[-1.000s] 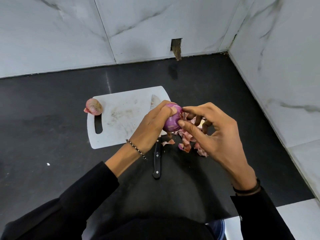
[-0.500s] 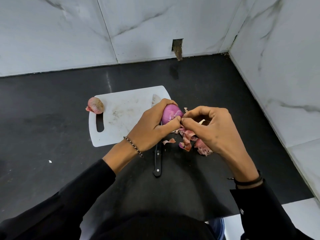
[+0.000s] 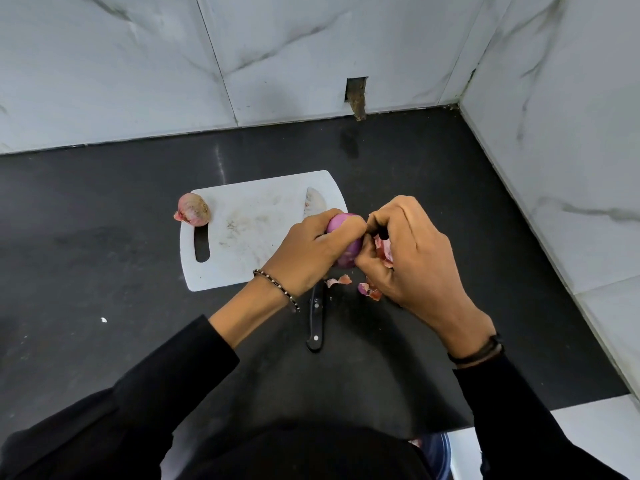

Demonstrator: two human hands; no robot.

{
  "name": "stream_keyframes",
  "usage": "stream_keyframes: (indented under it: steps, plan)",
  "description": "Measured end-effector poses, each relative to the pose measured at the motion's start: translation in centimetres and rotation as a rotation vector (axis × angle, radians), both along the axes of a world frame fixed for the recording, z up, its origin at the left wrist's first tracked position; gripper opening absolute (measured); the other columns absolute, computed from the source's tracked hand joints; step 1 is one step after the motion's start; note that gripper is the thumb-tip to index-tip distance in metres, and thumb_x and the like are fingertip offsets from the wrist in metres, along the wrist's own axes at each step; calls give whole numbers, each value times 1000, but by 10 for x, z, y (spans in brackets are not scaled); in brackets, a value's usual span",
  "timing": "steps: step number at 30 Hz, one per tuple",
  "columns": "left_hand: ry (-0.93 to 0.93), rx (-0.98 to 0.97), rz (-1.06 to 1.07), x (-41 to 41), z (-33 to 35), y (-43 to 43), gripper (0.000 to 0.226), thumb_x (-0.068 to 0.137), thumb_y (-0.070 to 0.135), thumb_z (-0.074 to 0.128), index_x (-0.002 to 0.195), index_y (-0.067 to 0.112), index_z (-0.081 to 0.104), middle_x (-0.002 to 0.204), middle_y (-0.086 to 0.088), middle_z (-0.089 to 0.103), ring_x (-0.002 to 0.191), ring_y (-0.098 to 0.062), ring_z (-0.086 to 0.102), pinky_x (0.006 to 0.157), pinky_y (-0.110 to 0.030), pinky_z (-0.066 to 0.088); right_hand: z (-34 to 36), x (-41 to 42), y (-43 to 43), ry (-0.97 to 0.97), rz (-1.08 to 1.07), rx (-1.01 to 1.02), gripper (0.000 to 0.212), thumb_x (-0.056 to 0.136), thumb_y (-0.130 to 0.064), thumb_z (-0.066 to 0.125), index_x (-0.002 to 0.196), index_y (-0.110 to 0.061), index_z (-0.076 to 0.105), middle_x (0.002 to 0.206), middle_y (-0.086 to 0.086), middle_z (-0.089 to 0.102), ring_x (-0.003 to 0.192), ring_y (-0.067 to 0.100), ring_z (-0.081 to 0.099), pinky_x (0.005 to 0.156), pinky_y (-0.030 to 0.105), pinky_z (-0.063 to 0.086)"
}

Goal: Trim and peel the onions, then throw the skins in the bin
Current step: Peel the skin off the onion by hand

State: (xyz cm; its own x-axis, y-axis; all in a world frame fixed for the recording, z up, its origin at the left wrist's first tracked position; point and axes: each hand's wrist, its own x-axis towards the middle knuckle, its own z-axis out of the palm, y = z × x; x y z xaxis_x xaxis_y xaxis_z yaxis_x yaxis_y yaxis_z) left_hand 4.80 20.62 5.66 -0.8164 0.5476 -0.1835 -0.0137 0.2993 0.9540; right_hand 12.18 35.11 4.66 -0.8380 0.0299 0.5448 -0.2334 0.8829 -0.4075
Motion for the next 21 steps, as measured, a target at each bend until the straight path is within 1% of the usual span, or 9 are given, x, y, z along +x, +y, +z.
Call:
stream_keyframes:
  steps: [2, 4, 6, 8, 11, 15, 17, 19, 21]
  plan:
    - [-62, 4, -19, 0, 0, 3, 41, 77, 55, 45, 71, 19, 64, 64, -7, 61, 53, -11, 54, 52, -27, 44, -2, 1, 0, 25, 6, 36, 24, 92, -30, 56, 90, -7, 63, 90, 3, 58, 77, 14, 51, 53, 36, 48]
    - [-103, 25, 0, 0, 1, 5, 47, 80, 53, 42, 88, 14, 67, 82, -16, 65, 58, -13, 56, 52, -28, 45, -1, 5, -1, -4, 29, -120, 19, 93, -28, 59, 92, -10, 63, 92, -6, 56, 79, 10, 52, 59, 35, 50]
    - [-91, 43, 26, -2, 1, 5, 41, 82, 50, 40, 90, 22, 69, 84, -1, 66, 64, -10, 58, 55, -25, 46, 2, 10, 0, -39, 34, -347, 11, 94, -23, 65, 98, -13, 65, 94, -9, 59, 83, 10, 57, 69, 31, 50]
    - [-79, 56, 31, -4, 2, 4, 38, 83, 49, 41, 90, 25, 68, 82, 8, 65, 73, -12, 61, 58, -24, 45, 6, 14, 4, -74, 17, -477, 17, 94, -27, 70, 105, -15, 67, 96, -7, 63, 87, 13, 61, 73, 23, 49]
    - [-56, 51, 21, -5, -1, 3, 43, 82, 55, 41, 96, 21, 64, 89, 0, 64, 86, -23, 63, 60, -31, 48, 11, 13, 10, -128, 40, -499, 34, 91, -36, 74, 118, -15, 70, 103, -7, 65, 94, 14, 64, 75, 13, 45]
    - [-1, 67, 3, -3, 0, 0, 43, 78, 59, 41, 96, 27, 63, 94, -3, 65, 81, -17, 60, 64, -37, 50, 11, 12, 12, -120, 69, -495, 30, 88, -29, 77, 115, -16, 77, 103, -5, 69, 94, 14, 66, 74, 14, 44]
    - [21, 63, 9, -1, 2, -2, 35, 83, 54, 44, 96, 28, 63, 90, 3, 65, 79, -10, 60, 64, -32, 50, 11, 12, 11, -101, 61, -537, 25, 85, -25, 80, 109, -16, 80, 100, -4, 72, 91, 15, 68, 73, 14, 45]
    - [71, 46, 12, -1, 2, -4, 31, 88, 48, 43, 100, 27, 62, 90, 7, 64, 77, -3, 60, 63, -19, 46, 13, 12, 9, -106, 48, -597, 20, 83, -23, 82, 102, -16, 82, 95, -5, 74, 89, 17, 69, 71, 14, 45]
    - [139, 20, 7, -1, 2, -6, 30, 91, 46, 43, 104, 25, 61, 93, 7, 65, 79, 0, 60, 63, -12, 44, 17, 11, 8, -157, 48, -688, 15, 82, -21, 83, 97, -17, 82, 91, -6, 74, 87, 17, 71, 70, 18, 48]
